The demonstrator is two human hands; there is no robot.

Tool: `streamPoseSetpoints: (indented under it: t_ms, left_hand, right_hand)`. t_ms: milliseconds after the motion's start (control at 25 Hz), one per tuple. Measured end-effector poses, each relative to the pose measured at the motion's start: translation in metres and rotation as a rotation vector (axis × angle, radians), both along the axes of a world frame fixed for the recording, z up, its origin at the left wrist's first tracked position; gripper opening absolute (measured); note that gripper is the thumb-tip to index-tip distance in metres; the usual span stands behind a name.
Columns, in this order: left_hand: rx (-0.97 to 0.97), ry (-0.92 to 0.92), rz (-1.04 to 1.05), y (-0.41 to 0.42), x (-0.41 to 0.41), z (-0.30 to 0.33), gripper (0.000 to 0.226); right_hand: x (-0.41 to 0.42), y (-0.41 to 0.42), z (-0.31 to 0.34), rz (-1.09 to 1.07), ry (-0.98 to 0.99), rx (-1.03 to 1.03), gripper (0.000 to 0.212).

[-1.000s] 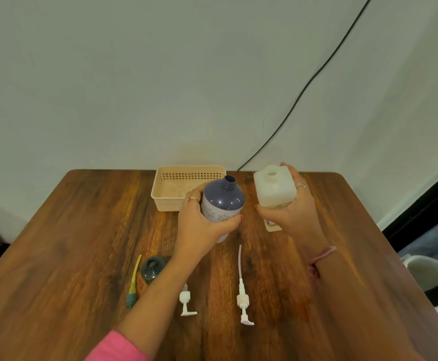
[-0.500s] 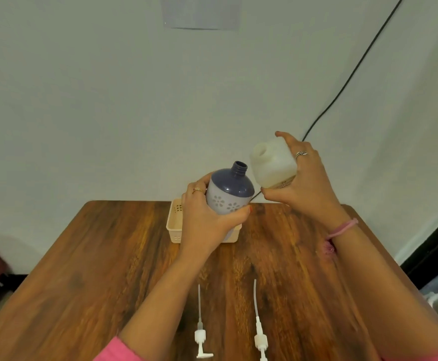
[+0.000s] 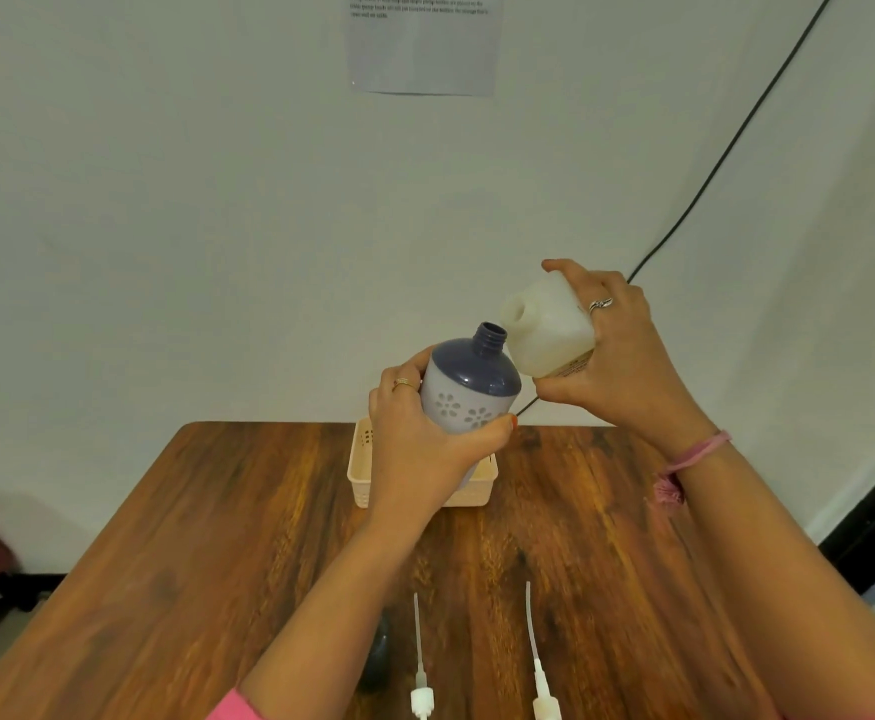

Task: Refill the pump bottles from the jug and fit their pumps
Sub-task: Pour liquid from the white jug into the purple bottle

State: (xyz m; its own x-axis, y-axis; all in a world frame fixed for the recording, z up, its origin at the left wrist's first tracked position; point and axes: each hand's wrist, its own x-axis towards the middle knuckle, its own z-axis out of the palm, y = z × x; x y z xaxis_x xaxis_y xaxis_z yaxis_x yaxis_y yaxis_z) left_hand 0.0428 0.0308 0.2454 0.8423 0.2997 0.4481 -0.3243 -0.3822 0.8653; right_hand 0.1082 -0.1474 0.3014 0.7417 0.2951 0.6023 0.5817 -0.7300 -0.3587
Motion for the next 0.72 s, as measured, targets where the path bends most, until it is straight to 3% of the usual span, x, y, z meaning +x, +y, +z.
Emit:
streamPoseSetpoints:
  t_ms: [720]
  left_hand:
    - [0.002, 0.009, 0.007, 0.022, -0.006, 0.002, 0.084]
  right_hand:
    - [-0.006, 0.024, 0.012, -0.025, -0.124, -0.072, 0.104]
